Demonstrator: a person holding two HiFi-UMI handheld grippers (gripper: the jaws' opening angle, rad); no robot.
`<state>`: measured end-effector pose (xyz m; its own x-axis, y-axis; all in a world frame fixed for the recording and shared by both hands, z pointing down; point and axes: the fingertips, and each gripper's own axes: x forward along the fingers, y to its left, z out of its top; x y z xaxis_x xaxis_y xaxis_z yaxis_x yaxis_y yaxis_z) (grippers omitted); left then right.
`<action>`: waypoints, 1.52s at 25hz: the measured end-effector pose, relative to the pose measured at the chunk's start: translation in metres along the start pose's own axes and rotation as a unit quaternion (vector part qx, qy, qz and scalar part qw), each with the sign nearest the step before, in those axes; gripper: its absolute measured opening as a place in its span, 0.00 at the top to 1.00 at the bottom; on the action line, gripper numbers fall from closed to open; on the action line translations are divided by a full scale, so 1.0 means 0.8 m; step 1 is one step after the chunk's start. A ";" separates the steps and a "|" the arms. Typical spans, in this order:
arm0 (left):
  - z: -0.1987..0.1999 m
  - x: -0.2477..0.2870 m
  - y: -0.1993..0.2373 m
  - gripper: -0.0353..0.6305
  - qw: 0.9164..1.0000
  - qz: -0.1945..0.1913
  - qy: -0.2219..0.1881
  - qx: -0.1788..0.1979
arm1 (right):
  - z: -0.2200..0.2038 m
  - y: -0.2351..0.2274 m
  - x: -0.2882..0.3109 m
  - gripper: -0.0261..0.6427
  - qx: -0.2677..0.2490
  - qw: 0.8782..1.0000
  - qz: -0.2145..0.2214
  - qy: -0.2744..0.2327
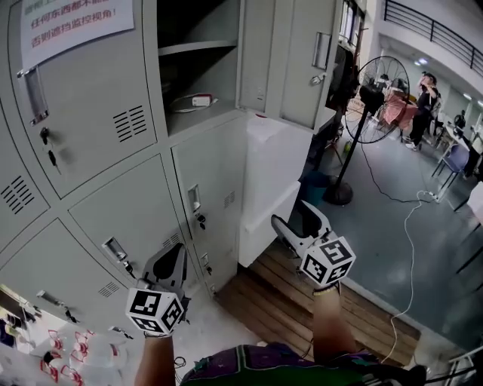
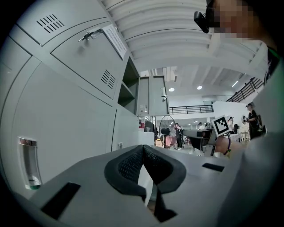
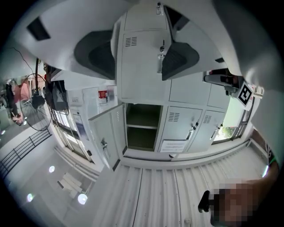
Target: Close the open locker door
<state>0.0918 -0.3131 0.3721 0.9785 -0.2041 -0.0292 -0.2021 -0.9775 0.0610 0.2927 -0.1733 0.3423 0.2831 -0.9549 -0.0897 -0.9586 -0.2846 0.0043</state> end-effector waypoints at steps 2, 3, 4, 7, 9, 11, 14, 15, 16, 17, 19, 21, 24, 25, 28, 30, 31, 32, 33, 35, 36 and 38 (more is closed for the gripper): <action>0.001 0.005 -0.014 0.91 1.000 -0.004 -0.001 -0.002 | 0.010 -0.010 -0.007 0.44 0.003 1.000 -0.003 -0.009; 0.002 0.008 -0.022 0.91 1.000 -0.006 -0.001 -0.002 | 0.014 -0.015 -0.011 0.42 0.004 1.000 -0.005 -0.011; 0.004 0.012 -0.028 0.91 1.000 -0.008 -0.003 -0.001 | 0.018 -0.021 -0.016 0.41 0.004 1.000 -0.006 -0.014; 0.015 0.023 -0.045 0.91 1.000 -0.009 -0.012 0.002 | 0.033 -0.043 -0.025 0.41 0.002 1.000 -0.012 -0.024; 0.021 0.030 -0.054 0.91 1.000 -0.009 -0.018 0.003 | 0.045 -0.057 -0.027 0.41 0.000 0.999 -0.013 -0.031; 0.023 0.036 -0.062 0.91 1.000 -0.009 -0.020 0.004 | 0.059 -0.070 -0.026 0.42 -0.010 0.999 -0.014 -0.037; 0.029 0.044 -0.070 0.91 1.000 -0.006 -0.026 0.006 | 0.085 -0.091 -0.019 0.43 -0.024 0.998 -0.011 -0.049; 0.032 0.047 -0.072 0.91 1.000 -0.003 -0.028 0.007 | 0.094 -0.098 -0.016 0.43 -0.027 0.998 -0.009 -0.054; 0.035 0.050 -0.072 0.91 0.999 -0.001 -0.031 0.009 | 0.102 -0.104 -0.013 0.43 -0.030 0.998 -0.008 -0.058; 0.039 0.053 -0.073 0.91 0.999 0.000 -0.033 0.011 | 0.109 -0.111 -0.010 0.43 -0.033 0.998 -0.007 -0.061; 0.046 0.060 -0.072 0.91 0.999 0.002 -0.038 0.015 | 0.116 -0.121 0.000 0.44 -0.035 0.997 -0.005 -0.063; 0.052 0.066 -0.071 0.91 0.999 0.005 -0.043 0.020 | 0.117 -0.127 0.014 0.44 -0.038 0.998 0.003 -0.055; 0.062 0.078 -0.073 0.91 0.998 0.006 -0.051 0.024 | 0.122 -0.136 0.030 0.44 -0.047 0.998 0.008 -0.052; 0.065 0.083 -0.075 0.91 0.998 0.005 -0.053 0.025 | 0.126 -0.141 0.033 0.45 -0.048 0.997 0.008 -0.055; 0.069 0.093 -0.079 0.91 0.998 -0.001 -0.057 0.028 | 0.140 -0.160 0.043 0.49 -0.041 0.997 0.002 -0.072; 0.069 0.100 -0.082 0.91 0.998 -0.005 -0.056 0.028 | 0.149 -0.176 0.050 0.50 -0.037 0.996 -0.003 -0.077; 0.068 0.103 -0.083 0.91 0.998 -0.006 -0.054 0.028 | 0.153 -0.183 0.054 0.50 -0.036 0.996 -0.005 -0.077; 0.066 0.104 -0.084 0.91 0.998 -0.007 -0.053 0.028 | 0.157 -0.189 0.060 0.51 -0.036 0.996 -0.005 -0.076; 0.065 0.106 -0.084 0.91 0.998 -0.006 -0.051 0.028 | 0.159 -0.194 0.065 0.51 -0.038 0.997 -0.004 -0.072; 0.064 0.106 -0.085 0.91 0.998 -0.005 -0.048 0.029 | 0.161 -0.200 0.077 0.51 -0.047 0.997 0.000 -0.063; 0.063 0.106 -0.085 0.91 0.998 -0.004 -0.046 0.030 | 0.161 -0.201 0.081 0.51 -0.052 0.997 0.002 -0.058; 0.061 0.105 -0.083 0.91 0.999 0.000 -0.043 0.031 | 0.161 -0.203 0.088 0.51 -0.057 0.997 0.005 -0.054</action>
<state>0.1856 -0.2680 0.3169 0.9718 -0.2054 -0.1157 -0.2069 -0.9784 -0.0008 0.4646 -0.1837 0.2071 0.2620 -0.9451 -0.1956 -0.9502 -0.2881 0.1193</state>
